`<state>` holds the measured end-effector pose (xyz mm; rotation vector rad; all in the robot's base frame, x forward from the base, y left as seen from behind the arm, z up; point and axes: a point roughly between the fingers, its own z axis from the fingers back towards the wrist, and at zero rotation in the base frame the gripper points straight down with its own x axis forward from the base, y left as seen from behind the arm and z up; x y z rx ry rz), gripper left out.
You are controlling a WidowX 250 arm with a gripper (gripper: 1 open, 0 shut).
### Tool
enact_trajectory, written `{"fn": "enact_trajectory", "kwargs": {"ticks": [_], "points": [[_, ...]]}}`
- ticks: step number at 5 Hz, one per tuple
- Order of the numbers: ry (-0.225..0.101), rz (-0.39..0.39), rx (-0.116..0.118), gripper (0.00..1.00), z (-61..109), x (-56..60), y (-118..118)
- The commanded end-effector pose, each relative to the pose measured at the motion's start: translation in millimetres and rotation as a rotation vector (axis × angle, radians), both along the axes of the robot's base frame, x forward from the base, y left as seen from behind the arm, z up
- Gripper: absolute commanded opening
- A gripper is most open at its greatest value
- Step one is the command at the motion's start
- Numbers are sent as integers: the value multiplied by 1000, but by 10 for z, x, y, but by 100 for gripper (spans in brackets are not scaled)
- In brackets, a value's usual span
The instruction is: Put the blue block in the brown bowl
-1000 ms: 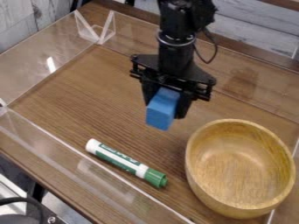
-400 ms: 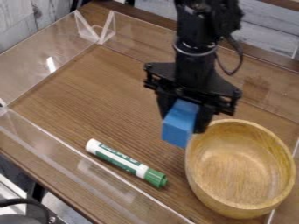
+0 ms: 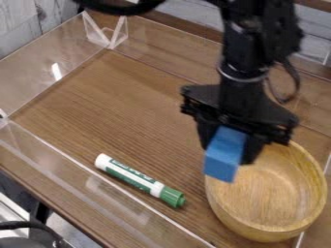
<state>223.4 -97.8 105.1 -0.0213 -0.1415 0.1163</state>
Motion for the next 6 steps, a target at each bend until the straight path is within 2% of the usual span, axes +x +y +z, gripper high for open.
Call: {"fn": "enact_trajectory", "kwargs": {"ticks": [1, 2, 4, 5, 6], "points": [[-53, 19, -30, 0, 36, 10, -190], [-66, 24, -52, 0, -81, -7, -290], [-93, 35, -107, 0, -228, 33, -235], [-89, 30, -117, 100, -281, 73, -226], [-82, 27, -121, 100, -322, 76, -222]]}}
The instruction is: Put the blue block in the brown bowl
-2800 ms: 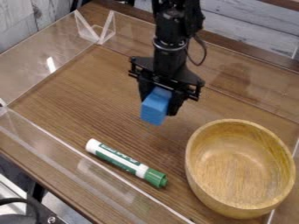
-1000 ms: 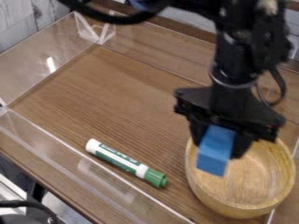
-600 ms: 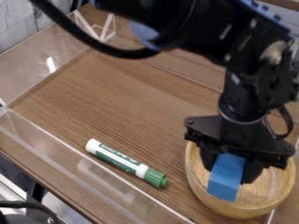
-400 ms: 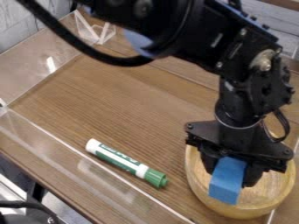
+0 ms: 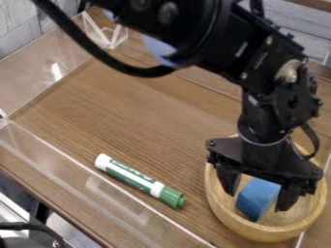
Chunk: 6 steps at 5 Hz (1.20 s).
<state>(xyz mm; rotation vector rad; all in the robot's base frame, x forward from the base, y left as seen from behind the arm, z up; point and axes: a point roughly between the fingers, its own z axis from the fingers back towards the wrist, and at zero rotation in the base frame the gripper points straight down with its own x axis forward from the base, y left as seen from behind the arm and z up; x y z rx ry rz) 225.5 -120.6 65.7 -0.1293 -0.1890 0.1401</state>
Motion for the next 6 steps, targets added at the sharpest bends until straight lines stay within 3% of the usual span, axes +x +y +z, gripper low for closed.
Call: {"fn": "enact_trajectory", "kwargs": {"ticks": [1, 6], "points": [[-23, 6, -18, 100, 33, 55, 11], [-15, -12, -19, 100, -90, 75, 18]]}}
